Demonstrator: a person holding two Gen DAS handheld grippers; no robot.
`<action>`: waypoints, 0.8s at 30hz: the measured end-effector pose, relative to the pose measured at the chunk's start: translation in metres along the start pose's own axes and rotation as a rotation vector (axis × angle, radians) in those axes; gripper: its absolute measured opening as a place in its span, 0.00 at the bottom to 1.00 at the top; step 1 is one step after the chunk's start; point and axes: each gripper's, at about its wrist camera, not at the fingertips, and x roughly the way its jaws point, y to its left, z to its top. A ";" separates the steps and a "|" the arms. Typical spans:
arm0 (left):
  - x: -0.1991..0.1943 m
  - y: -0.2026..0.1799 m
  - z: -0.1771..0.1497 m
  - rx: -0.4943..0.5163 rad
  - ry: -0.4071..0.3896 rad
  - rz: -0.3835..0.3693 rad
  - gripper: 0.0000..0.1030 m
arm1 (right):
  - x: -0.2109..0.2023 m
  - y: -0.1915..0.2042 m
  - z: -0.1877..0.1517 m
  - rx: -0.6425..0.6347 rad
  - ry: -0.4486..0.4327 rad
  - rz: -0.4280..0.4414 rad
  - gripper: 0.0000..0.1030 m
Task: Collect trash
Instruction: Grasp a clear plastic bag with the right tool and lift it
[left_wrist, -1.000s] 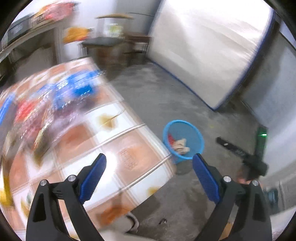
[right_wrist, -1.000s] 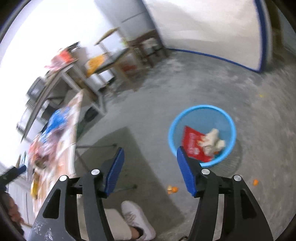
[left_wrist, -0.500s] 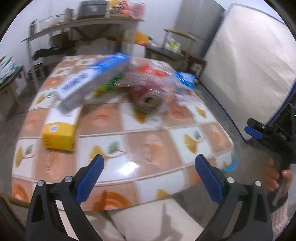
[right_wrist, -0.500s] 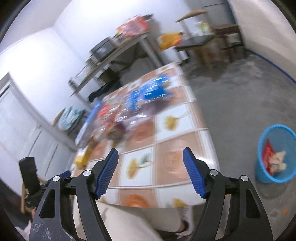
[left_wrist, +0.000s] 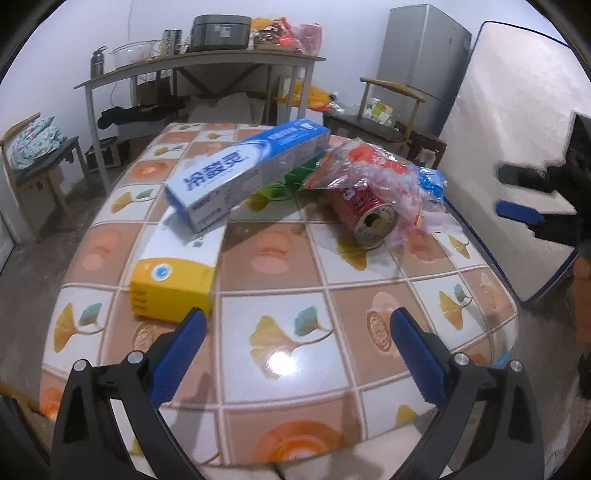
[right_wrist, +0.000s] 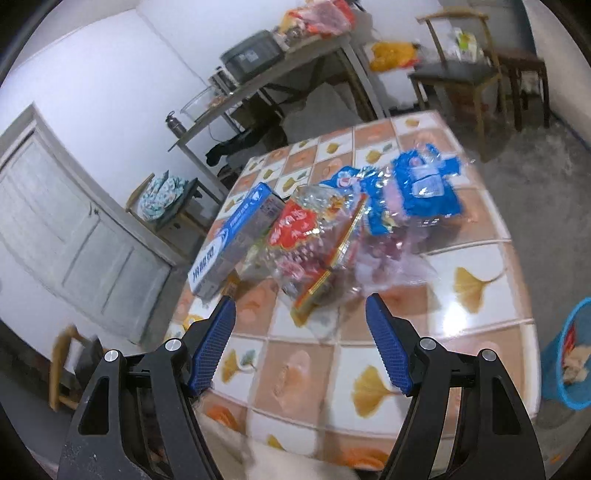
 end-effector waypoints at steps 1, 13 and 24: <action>0.002 -0.002 0.001 0.004 -0.012 -0.004 0.94 | 0.009 -0.004 0.006 0.057 0.021 0.031 0.68; 0.030 -0.015 -0.005 0.093 0.019 0.019 0.95 | 0.084 -0.047 0.015 0.453 0.184 0.178 0.61; 0.038 0.004 -0.021 0.077 0.146 0.002 0.95 | 0.092 -0.034 0.013 0.487 0.178 0.201 0.10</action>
